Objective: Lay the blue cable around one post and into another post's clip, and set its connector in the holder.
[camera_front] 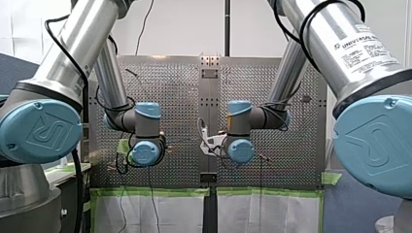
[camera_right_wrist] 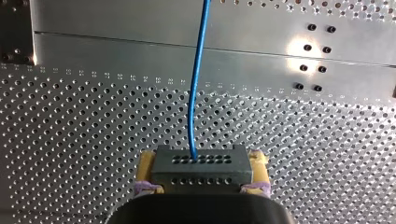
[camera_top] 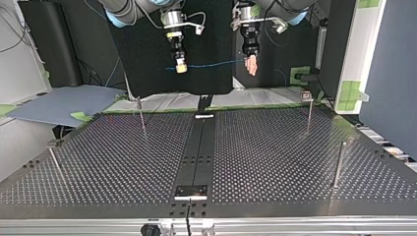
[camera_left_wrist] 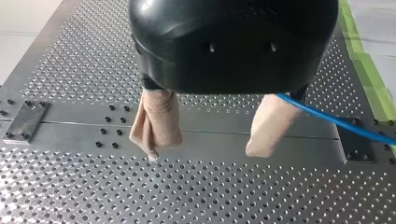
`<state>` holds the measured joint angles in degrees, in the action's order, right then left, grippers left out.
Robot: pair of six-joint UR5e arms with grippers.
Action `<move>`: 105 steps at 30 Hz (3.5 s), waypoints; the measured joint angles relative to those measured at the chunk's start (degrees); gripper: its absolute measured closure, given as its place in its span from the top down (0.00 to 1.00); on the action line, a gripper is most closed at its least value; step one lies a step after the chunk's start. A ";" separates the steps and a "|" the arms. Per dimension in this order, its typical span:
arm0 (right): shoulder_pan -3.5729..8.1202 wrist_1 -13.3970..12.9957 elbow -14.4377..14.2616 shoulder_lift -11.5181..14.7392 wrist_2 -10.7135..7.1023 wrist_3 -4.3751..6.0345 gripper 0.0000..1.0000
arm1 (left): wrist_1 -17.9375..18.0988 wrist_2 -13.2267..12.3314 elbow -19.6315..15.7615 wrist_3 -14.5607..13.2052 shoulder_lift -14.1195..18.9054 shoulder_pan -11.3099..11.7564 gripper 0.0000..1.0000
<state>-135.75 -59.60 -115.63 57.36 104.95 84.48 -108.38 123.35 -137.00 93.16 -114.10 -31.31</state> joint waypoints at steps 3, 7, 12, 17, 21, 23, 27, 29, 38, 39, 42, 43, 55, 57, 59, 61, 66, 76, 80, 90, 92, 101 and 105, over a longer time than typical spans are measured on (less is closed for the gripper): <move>0.00 0.04 0.01 0.01 0.00 0.00 0.00 | -0.01 0.00 0.08 -0.06 0.06 0.05 1.00; 0.00 0.08 0.07 0.06 0.00 0.00 0.00 | -0.06 0.00 0.22 -0.03 0.06 0.07 1.00; 0.00 0.09 0.08 0.08 0.00 0.00 0.00 | -0.08 0.00 0.25 0.00 0.08 0.08 1.00; 0.00 0.09 0.08 0.09 0.00 0.00 0.00 | -0.09 0.00 0.26 0.00 0.08 0.08 1.00; 0.00 0.09 0.09 0.09 0.00 0.00 0.00 | -0.09 0.00 0.26 0.00 0.08 0.08 1.00; 0.00 0.09 0.08 0.09 0.00 0.00 0.00 | -0.09 0.00 0.26 0.00 0.08 0.08 1.00; -0.02 0.11 0.11 0.07 0.02 0.03 0.00 | -0.15 -0.04 0.20 0.07 0.02 0.02 1.00; -0.28 0.36 0.39 -0.17 0.29 0.28 0.00 | -0.51 -0.14 -0.18 0.42 -0.35 -0.24 1.00; -4.71 3.09 4.79 -4.62 4.70 4.70 0.00 | -1.30 -0.26 -4.93 1.12 -1.30 -0.69 1.00; -5.30 3.16 5.45 -5.28 5.36 5.33 0.00 | -1.31 -0.26 -5.44 1.13 -1.31 -0.69 1.00; -6.15 3.23 7.17 -6.99 6.99 6.21 0.00 | -1.32 -0.26 -6.02 1.14 -1.31 -0.70 1.00; -6.27 3.23 7.69 -7.51 7.34 6.34 0.00 | -1.32 -0.26 -6.09 1.14 -1.31 -0.70 1.00; -6.77 3.51 9.65 -9.66 8.43 6.34 0.00 | -1.29 -0.61 -5.91 1.48 -1.08 -0.92 1.00; -7.43 4.20 10.33 -8.97 9.13 5.80 0.00 | -1.74 -1.39 -5.11 2.28 -0.38 -1.19 1.00; -8.01 5.10 10.85 -8.10 9.90 5.64 0.00 | -2.54 -2.36 -4.23 3.22 0.53 -1.39 1.00; -8.40 6.20 11.20 -6.98 10.44 5.92 0.00 | -3.73 -3.60 -3.47 4.49 1.78 -1.45 1.00; -8.33 8.92 11.87 -4.26 10.00 7.58 0.00 | -6.64 -4.04 -2.21 6.92 4.70 -1.00 1.00; -8.00 14.51 12.05 1.34 9.69 8.38 0.00 | -12.44 0.45 1.54 7.63 10.51 -0.65 1.00; -7.51 16.69 12.10 3.52 9.67 8.28 0.00 | -14.85 1.59 2.71 8.59 12.94 -0.52 1.00; -5.45 22.56 12.59 9.37 8.48 7.98 0.00 | -20.56 2.06 5.89 10.20 18.66 0.64 1.00; -5.15 23.64 13.04 10.47 7.60 7.88 0.00 | -21.72 2.05 6.57 10.39 19.80 1.04 1.00; -3.89 28.35 16.26 15.69 3.96 7.41 0.00 | -27.16 0.95 11.04 11.12 25.25 4.37 1.00; -3.25 28.89 17.13 18.14 2.59 7.39 0.00 | -29.52 -1.15 12.44 12.30 27.61 6.65 1.00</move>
<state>-139.00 -30.71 -98.50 75.50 107.54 91.87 -137.90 122.20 -124.56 105.46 -86.49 -24.65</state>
